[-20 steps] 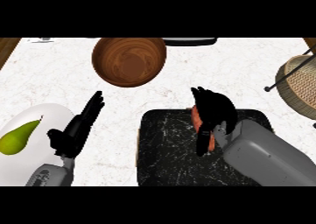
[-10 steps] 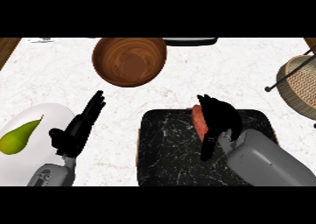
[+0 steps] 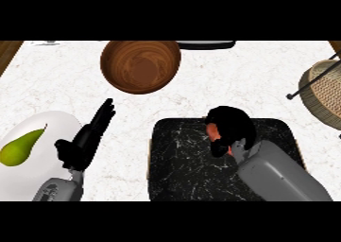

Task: Pick the sweet potato from the tray and place it in the tiered basket

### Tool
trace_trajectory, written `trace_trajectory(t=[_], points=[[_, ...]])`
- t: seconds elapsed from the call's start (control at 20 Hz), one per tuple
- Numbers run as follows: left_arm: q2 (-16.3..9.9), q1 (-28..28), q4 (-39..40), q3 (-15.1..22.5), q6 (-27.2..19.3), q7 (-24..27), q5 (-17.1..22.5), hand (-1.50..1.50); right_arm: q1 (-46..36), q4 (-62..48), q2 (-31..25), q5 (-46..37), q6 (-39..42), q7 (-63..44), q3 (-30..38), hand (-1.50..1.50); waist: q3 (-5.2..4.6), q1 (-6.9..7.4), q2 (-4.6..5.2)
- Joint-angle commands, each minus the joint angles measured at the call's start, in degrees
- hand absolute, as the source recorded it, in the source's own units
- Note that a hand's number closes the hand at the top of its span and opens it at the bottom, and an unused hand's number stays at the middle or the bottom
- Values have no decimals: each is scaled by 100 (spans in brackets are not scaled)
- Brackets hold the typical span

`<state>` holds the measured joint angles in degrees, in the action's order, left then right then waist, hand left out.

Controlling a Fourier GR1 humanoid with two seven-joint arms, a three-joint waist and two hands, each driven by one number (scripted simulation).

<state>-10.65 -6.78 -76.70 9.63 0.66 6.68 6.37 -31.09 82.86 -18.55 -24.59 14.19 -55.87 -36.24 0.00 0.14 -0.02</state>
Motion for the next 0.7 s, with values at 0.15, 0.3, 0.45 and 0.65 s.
trace_trajectory(t=[0.15, 0.3, 0.45, 0.65], points=[[24, -46, 163, -233, 257, -26, -87, 0, 135, -559, 460, -925, -76, 873, 403, 150, 0, 5, 6], [129, -145, -141, -255, 212, -455, -127, 0, 366, 88, 573, -1147, 284, 501, 544, 150, 0, -12, -2], [146, 134, -108, -320, 318, -23, -211, 0, 453, 190, 712, -1525, 356, 551, 647, 150, 0, -8, -2], [-26, 540, -203, -527, 19, -36, -94, 0, 1832, 386, -1469, -1208, -421, 657, 1905, 150, 19, -755, -111]])
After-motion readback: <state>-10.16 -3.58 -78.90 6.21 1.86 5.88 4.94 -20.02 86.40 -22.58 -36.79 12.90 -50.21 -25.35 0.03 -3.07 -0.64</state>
